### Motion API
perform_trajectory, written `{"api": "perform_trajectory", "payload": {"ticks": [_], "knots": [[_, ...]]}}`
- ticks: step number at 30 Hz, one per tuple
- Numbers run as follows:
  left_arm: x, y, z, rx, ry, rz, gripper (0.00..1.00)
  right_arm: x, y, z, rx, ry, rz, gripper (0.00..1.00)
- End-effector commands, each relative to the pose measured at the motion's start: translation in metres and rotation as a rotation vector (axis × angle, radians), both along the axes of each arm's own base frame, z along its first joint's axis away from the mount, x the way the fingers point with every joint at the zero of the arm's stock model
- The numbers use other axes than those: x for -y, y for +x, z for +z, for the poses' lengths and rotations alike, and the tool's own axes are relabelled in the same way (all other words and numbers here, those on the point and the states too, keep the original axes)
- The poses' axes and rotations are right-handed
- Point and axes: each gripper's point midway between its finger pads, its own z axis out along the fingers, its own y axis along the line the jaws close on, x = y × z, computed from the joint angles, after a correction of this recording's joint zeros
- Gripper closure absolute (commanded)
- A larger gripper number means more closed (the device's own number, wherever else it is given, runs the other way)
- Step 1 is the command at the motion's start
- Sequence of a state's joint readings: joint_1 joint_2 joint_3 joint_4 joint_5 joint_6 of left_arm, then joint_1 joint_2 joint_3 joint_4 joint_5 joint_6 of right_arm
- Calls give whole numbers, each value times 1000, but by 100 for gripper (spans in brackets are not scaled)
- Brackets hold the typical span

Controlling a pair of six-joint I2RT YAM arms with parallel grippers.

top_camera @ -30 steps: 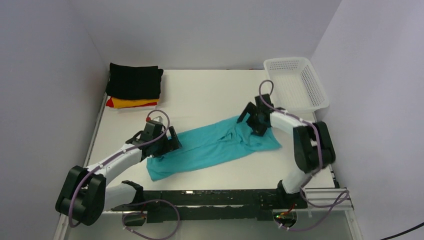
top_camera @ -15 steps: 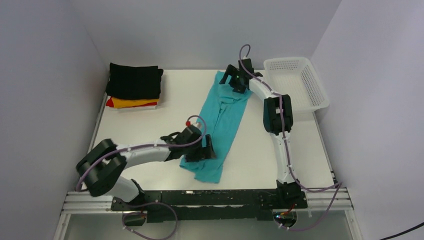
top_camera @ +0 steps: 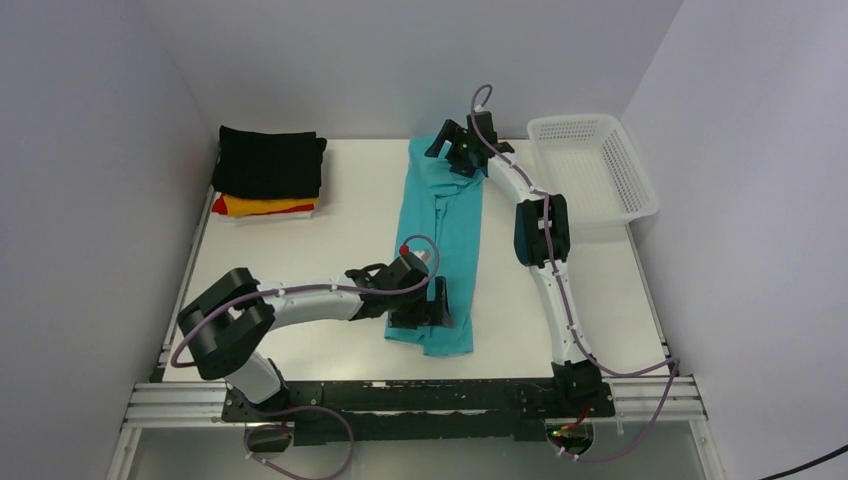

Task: Fold and stack the t-shirts
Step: Rotate the tshirt 90 degrees, then grab the bottom of the folded rectangular tshirt with both arms

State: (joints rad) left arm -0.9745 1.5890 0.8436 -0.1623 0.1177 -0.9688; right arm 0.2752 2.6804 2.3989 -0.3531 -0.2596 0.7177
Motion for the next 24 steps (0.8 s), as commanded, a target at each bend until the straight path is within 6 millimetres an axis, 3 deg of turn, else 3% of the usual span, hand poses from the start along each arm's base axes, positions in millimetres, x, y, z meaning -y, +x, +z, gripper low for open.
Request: {"api": "perform_trajectory", "payload": {"ticks": [1, 3, 6, 8, 10, 11, 12, 13, 14, 15, 17, 19, 24], "knots": [[-20, -24, 6, 27, 43, -166, 1, 7, 6, 48, 81, 9, 40, 0], [-22, -31, 15, 63, 25, -248, 1, 18, 4, 91, 155, -27, 43, 0], [-17, -40, 44, 151, -87, -360, 1, 30, -17, 149, 253, -103, 83, 0], [-20, -42, 60, 211, -122, -394, 1, 37, -44, 169, 261, -155, 105, 0], [-38, -34, 62, 259, -55, -341, 1, 49, -76, 175, 246, -215, 104, 0], [-50, -27, 59, 281, -10, -295, 1, 55, -100, 187, 254, -229, 95, 0], [-62, -21, 54, 292, 29, -247, 1, 61, -120, 182, 235, -242, 79, 0], [-74, -16, 53, 298, 39, -202, 0, 69, -146, 154, 171, -259, 66, 0], [-81, -12, 48, 284, 39, -174, 1, 74, -165, 161, 169, -242, 39, 0], [-89, -8, 44, 276, 28, -142, 1, 79, -195, 128, 94, -237, 34, 0], [-104, -2, 35, 256, 19, -82, 1, 80, -243, 107, 42, -188, 38, 0], [-113, 0, 27, 233, 17, -50, 0, 72, -290, 86, -4, -161, 96, 0], [-107, -6, 19, 199, -42, -71, 5, 39, -394, 49, -108, -129, 314, 4]]}}
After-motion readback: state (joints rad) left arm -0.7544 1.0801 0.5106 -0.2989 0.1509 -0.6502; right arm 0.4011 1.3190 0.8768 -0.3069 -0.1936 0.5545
